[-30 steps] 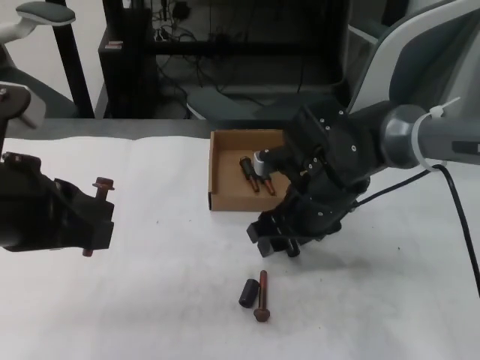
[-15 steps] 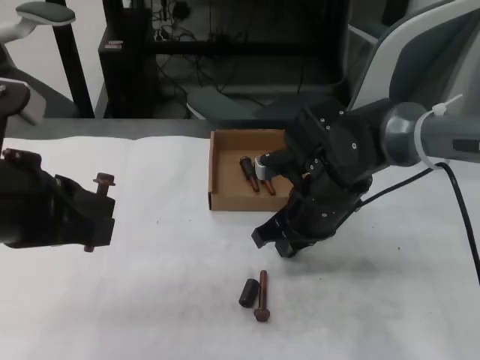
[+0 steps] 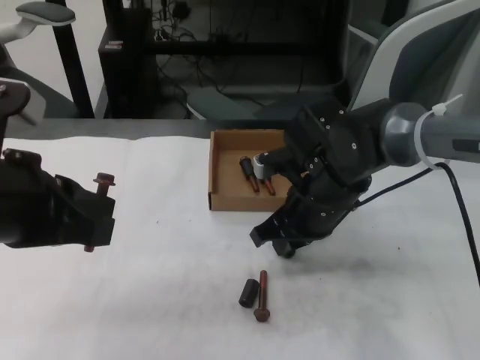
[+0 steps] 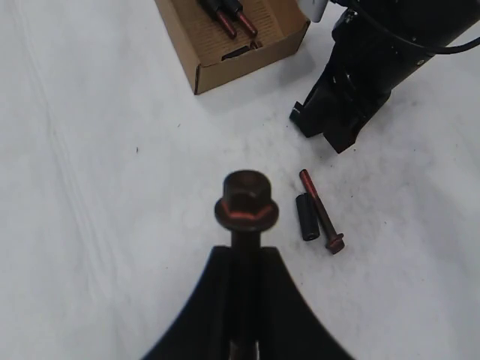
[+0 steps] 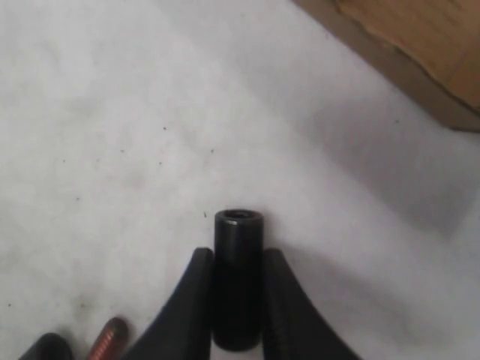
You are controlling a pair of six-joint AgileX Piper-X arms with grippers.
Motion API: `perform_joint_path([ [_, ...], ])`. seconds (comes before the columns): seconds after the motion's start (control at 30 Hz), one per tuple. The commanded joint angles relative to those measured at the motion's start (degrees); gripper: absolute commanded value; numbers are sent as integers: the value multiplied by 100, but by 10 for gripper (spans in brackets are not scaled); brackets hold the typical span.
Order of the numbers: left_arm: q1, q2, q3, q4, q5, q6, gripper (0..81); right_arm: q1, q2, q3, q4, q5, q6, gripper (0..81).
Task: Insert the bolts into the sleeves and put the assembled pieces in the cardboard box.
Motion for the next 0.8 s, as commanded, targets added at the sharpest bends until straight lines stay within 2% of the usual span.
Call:
perform_joint_path([
  [0.0,-32,0,-12,-101,36,15,17,-20,28,-46,-27,-139,-225,22],
  [0.4,-19,0,-12,-187,36,64,17,-20,7,-143,192,-307,-246,4],
  [0.77,-19,0,-12,-223,36,53,17,13,-754,-138,305,-460,-43,4],
])
